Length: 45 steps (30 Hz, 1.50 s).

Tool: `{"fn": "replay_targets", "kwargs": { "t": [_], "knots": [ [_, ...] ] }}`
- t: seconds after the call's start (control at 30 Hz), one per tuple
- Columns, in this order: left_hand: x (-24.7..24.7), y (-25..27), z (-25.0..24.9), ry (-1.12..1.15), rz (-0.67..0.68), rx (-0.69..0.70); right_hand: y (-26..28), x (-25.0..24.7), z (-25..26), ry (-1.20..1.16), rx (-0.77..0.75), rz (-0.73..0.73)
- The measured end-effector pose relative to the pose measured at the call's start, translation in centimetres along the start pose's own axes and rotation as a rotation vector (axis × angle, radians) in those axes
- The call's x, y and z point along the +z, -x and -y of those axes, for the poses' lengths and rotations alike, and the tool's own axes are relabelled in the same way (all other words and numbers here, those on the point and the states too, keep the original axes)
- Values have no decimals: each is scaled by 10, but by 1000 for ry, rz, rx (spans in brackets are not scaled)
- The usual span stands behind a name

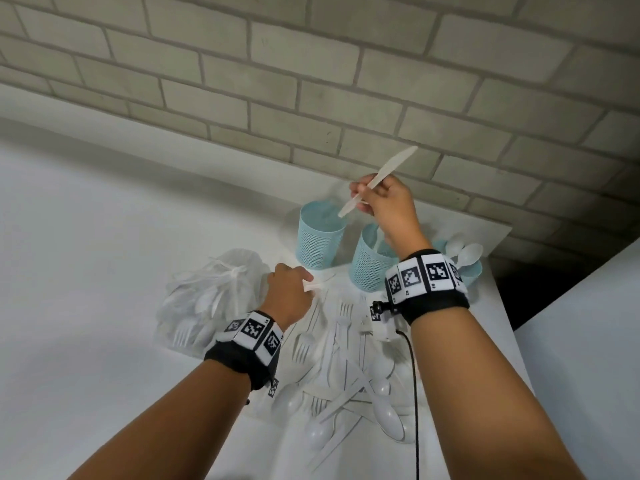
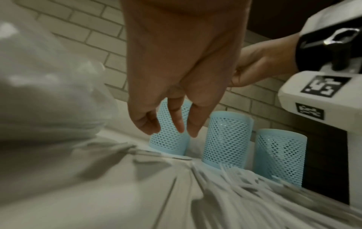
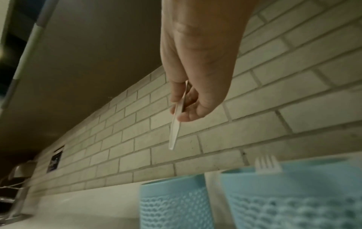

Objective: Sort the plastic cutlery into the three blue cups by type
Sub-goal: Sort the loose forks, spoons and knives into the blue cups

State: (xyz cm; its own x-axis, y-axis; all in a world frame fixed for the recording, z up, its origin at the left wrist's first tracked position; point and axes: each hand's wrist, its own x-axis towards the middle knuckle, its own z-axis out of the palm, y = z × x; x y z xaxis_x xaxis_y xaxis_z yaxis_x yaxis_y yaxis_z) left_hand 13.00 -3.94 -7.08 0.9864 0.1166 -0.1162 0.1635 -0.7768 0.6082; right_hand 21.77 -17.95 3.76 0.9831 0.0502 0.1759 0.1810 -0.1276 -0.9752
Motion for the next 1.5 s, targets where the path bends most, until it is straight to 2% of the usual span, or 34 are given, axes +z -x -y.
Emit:
{"fn": "replay_targets", "kwargs": {
  "t": [0.1, 0.23, 0.43, 0.57, 0.7, 0.8, 0.87, 0.93, 1.0, 1.07, 1.13, 1.2, 1.33, 1.43, 1.5],
  "knots": [
    [4, 0, 1, -209, 95, -18, -7, 16, -5, -12, -4, -26],
    [8, -6, 5, -359, 194, -70, -19, 28, -24, 149, 21, -2],
    [11, -12, 11, -384, 148, -90, -26, 24, -30, 283, 60, 22],
    [11, -15, 11, -453, 143, -31, -17, 5, -13, 184, 9, 38],
    [18, -6, 2, -495, 132, 45, 8, -24, 11, 148, 29, 156],
    [25, 2, -8, -508, 141, 70, 31, -47, 22, 240, 201, 358],
    [28, 7, -11, -483, 155, 72, 44, -58, 20, 411, 385, 539],
    [30, 12, -13, -421, 171, 77, 54, -68, 7, 629, 572, 629],
    [32, 17, -13, -335, 184, 87, 60, -76, -18, 871, 695, 600],
    [33, 20, -14, -263, 203, 75, 67, -83, -40, 1188, 728, 544],
    [34, 23, -14, -202, 209, 46, 79, -90, -54, 1378, 756, 479],
    [34, 24, -15, -148, 212, 9, 92, -97, -66, 1397, 763, 455],
    [33, 29, -25, -118, 232, -46, 115, -101, -78, 1211, 694, 473],
    [37, 36, -34, -218, 256, -51, 119, -93, -80, 1190, 655, 471],
    [40, 39, -36, -284, 260, 2, 122, -83, -83, 1173, 577, 436]
  ]
}}
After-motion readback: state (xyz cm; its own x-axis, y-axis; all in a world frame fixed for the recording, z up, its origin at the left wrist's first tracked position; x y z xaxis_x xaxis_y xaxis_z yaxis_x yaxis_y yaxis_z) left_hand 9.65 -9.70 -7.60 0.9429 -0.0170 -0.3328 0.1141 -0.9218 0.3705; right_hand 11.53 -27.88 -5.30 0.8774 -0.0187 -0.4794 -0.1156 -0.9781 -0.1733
